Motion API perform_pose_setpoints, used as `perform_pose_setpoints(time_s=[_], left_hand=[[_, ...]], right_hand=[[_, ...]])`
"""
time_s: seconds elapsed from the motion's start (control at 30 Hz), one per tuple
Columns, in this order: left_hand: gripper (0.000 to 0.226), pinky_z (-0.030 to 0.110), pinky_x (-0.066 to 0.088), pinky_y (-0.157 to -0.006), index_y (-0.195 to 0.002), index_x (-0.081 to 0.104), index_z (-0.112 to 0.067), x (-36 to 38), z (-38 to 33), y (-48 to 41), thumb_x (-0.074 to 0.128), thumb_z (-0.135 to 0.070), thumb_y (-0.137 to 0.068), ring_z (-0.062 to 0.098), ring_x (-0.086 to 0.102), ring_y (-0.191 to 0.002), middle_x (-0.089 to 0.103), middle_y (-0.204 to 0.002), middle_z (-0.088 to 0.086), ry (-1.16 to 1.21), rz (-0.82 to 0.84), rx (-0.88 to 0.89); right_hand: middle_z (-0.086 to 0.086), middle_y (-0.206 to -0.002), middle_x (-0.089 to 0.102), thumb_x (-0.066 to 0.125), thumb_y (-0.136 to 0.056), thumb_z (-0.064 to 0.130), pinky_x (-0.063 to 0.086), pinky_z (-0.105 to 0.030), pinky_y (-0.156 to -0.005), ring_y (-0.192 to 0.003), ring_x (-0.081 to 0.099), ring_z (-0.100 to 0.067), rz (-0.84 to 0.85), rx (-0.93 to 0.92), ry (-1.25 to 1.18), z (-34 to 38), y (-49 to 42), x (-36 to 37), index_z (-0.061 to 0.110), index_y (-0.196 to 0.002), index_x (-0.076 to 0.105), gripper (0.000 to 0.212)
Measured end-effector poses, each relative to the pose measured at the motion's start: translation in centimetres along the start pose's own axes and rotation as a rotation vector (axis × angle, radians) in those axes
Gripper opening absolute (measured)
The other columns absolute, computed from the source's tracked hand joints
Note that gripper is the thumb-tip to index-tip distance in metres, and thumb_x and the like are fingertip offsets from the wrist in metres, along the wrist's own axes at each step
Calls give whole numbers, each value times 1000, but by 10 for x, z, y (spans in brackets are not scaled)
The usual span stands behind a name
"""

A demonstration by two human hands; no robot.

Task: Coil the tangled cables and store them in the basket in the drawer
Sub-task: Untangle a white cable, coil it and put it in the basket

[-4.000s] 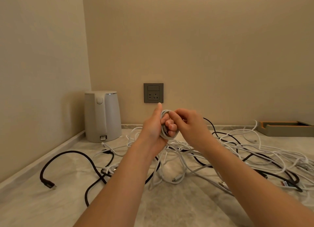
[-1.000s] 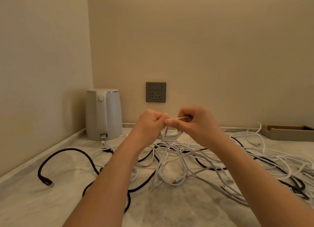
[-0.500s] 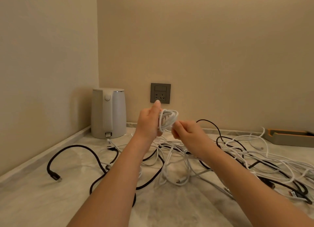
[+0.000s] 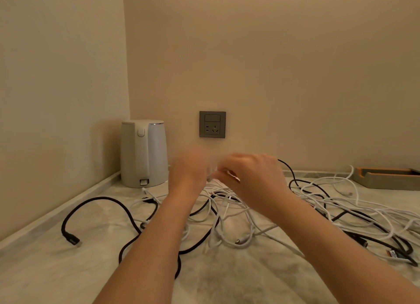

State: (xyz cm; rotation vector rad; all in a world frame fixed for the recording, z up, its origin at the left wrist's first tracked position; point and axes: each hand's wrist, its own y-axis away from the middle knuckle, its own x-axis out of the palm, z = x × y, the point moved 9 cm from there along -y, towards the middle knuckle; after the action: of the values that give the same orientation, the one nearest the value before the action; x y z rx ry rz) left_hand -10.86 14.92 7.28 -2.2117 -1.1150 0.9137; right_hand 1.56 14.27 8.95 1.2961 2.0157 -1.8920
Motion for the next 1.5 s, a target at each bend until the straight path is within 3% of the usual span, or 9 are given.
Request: perform_pose_setpoints(time_s=[0.17, 0.4, 0.63, 0.83, 1.03, 1.13, 1.27, 1.37, 1.5], left_hand=[[54, 30, 26, -51, -46, 39, -19, 32, -23, 6, 39, -19, -100, 13, 33, -46, 37, -47, -2, 41, 296, 199], [51, 25, 31, -46, -54, 54, -4, 41, -38, 12, 39, -17, -101, 7, 35, -39, 43, -45, -1, 367, 403, 208], [38, 11, 19, -33, -62, 45, -9, 59, -4, 18, 37, -18, -98, 6, 26, -27, 37, -38, -3, 963, 415, -409], [39, 10, 16, -28, -61, 41, -15, 74, 1, 32, 39, -23, -99, 3, 23, -21, 31, -33, -5, 1338, 447, -737], [41, 13, 24, -34, -66, 48, -14, 78, 7, 33, 30, -29, -100, 7, 29, -27, 37, -42, -1, 1158, 386, -694], [58, 19, 34, -38, -80, 58, -9, 62, -2, 23, 18, -47, -101, 9, 45, -36, 53, -63, 6, 805, 277, -417], [42, 17, 39, -42, -99, 58, -22, 46, -35, 24, 31, -53, -94, 8, 54, -48, 66, -81, 7, 529, 218, 48], [47, 20, 35, -39, -76, 57, -17, 41, -20, 19, 31, -50, -98, 8, 44, -38, 55, -55, 2, 628, 182, -71], [60, 20, 32, -38, -68, 51, -11, 53, 5, 19, 25, -54, -99, 10, 38, -36, 47, -44, -2, 840, 237, -423]], right_hand=[[14, -53, 43, 53, -73, 64, 31, -24, -49, -50, 39, -4, 15, 236, -187, -42, 4, 1, 23, -64, 49, 42], [-16, -64, 53, 52, -89, 38, 38, -28, -58, -60, 45, -17, 91, 424, -946, -62, 11, 25, 4, -80, 65, 37], [14, -60, 51, 37, -101, 6, 35, -11, -52, -51, 45, 2, -19, 494, -1039, -47, 10, 35, 10, -92, 54, 19], [10, -71, 59, 38, -99, 4, 42, -12, -61, -61, 55, 5, 48, 409, -878, -24, 2, 35, 14, -98, 60, 24], [12, -55, 49, 45, -97, 7, 34, -10, -47, -45, 46, 2, -33, 498, -761, -40, 8, 32, 7, -81, 62, 23], [7, -57, 52, 44, -96, 7, 34, -10, -48, -44, 46, 2, -31, 609, -792, -50, 12, 35, 10, -83, 62, 23], [-10, -75, 68, 47, -98, 18, 53, -38, -60, -62, 64, -23, -38, 720, -907, -63, 19, 39, 8, -98, 57, 14], [-8, -70, 68, 47, -98, 20, 53, -38, -63, -64, 64, -22, -18, 597, -894, -50, 15, 32, 16, -107, 43, 10], [6, -58, 56, 39, -101, 23, 37, -13, -51, -47, 49, 0, 14, 437, -908, -35, 7, 20, 12, -104, 45, 13]])
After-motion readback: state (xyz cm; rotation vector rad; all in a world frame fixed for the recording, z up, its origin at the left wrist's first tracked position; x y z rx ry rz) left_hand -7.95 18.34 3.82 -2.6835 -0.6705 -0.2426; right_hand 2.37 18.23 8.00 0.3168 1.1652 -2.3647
